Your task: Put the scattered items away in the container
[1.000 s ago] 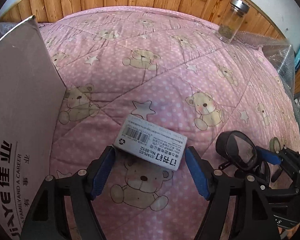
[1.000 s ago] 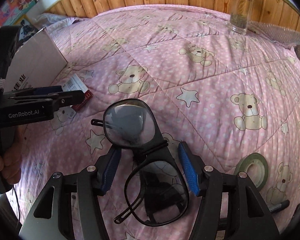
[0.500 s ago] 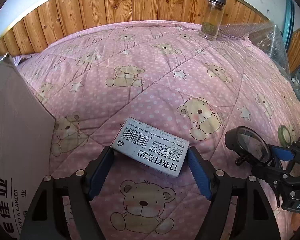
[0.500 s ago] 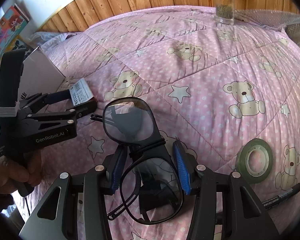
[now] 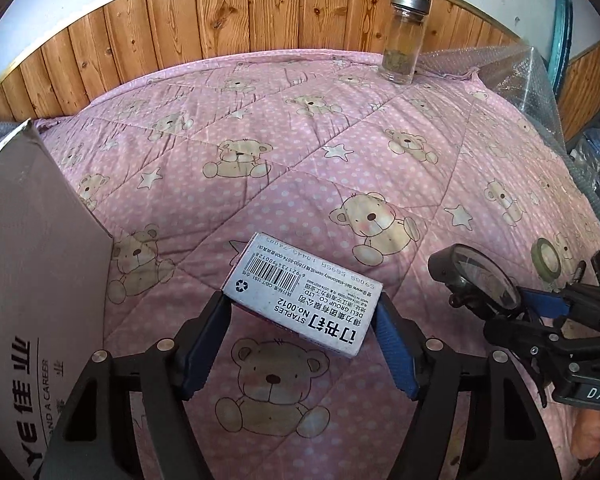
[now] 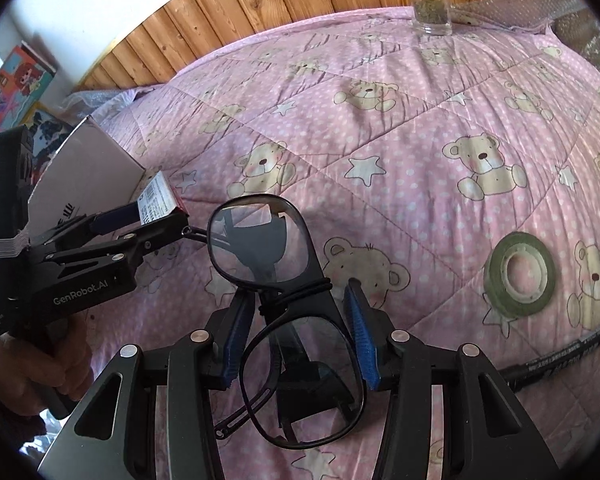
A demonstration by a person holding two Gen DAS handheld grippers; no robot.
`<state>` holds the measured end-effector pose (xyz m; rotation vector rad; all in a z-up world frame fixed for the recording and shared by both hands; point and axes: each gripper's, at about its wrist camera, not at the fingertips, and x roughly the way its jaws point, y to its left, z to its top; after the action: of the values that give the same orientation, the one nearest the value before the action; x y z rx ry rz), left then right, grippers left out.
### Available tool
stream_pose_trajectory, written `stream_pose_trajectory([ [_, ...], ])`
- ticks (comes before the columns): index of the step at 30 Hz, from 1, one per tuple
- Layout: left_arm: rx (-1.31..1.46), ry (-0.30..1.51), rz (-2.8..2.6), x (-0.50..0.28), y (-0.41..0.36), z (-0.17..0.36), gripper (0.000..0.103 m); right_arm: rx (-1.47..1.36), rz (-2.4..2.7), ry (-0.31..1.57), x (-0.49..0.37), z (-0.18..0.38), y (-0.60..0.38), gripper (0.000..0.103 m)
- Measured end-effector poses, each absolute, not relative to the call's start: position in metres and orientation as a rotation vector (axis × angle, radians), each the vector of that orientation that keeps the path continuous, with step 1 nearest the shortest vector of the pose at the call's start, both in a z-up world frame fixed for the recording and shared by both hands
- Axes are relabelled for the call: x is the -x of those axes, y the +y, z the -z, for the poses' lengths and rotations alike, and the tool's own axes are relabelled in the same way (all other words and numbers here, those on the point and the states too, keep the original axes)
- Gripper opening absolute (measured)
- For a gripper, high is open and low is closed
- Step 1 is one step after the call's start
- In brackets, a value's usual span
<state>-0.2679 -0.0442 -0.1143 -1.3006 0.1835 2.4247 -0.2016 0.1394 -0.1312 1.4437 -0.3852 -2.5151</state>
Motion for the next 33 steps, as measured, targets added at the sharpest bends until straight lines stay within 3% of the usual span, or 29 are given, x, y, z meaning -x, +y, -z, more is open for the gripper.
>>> stream_pose_trajectory([
  [5,1.346,0.132,-2.397,0.251,-0.054,0.106,0.072,-1.434,2.528,-0.445,0.18,0.124,0.132,0.049],
  [19,1.327,0.207,-2.337,0.18,-0.055,0.057,0.072,-1.414,2.569,-0.542,0.104,0.102,0.116,0.049],
  [33,1.206,0.198,-2.334,0.118,-0.064,0.005,0.072,-1.355,2.629,-0.499,0.044,0.066,0.09,0.049],
])
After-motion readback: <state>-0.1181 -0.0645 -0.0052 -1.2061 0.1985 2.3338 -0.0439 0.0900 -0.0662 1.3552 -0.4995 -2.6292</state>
